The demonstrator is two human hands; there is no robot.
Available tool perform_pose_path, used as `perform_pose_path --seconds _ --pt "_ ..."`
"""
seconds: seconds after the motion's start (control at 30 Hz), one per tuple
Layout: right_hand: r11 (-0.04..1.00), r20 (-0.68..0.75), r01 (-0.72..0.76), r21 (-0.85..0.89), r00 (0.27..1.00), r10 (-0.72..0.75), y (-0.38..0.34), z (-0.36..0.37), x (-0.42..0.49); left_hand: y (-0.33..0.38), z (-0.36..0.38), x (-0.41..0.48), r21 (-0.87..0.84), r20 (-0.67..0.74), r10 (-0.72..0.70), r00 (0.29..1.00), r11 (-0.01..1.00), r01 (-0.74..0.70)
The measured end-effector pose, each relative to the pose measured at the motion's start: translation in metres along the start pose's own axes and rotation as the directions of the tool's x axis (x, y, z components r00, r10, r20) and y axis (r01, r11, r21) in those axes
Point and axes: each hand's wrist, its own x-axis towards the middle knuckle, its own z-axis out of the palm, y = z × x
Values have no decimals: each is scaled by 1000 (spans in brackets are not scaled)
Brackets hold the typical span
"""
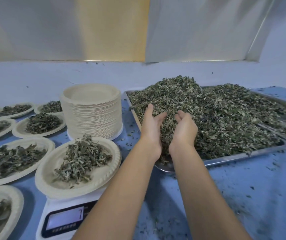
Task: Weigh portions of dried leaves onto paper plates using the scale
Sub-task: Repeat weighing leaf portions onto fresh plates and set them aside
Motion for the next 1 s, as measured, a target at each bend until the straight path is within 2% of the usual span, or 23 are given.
perform_pose_path --seconds 0.07,0.17,0.33,0.43,0.57,0.67,0.87,0.93,1.0 --pt "999 44 39 29 998 -40 2 3 -2 2 -4 -2 -13 -8 31 999 999 -31" --pt "983 99 64 171 992 -82 2 7 -9 7 -10 -6 -102 13 59 998 993 -57" --pt "994 193 35 104 980 -55 3 16 -21 17 -21 -21 -91 -20 93 995 991 -94" --pt "986 278 -48 160 961 2 5 27 -34 27 -32 -35 -130 -48 156 987 978 -161" --pt "986 398 -7 169 915 -61 8 39 -52 46 -53 -56 -167 -26 218 976 961 -219" --pt "991 456 -28 129 889 -34 13 44 -63 58 -79 -70 -89 -61 273 960 957 -277" --pt "995 526 -98 -35 845 101 34 67 -82 69 -130 -89 -10 -237 343 909 935 -356" --pt "994 515 -71 -86 851 105 40 74 -85 69 -147 -94 40 -276 358 892 931 -362" --pt "985 490 48 -168 871 41 45 76 -84 69 -163 -96 100 -333 387 860 921 -376"
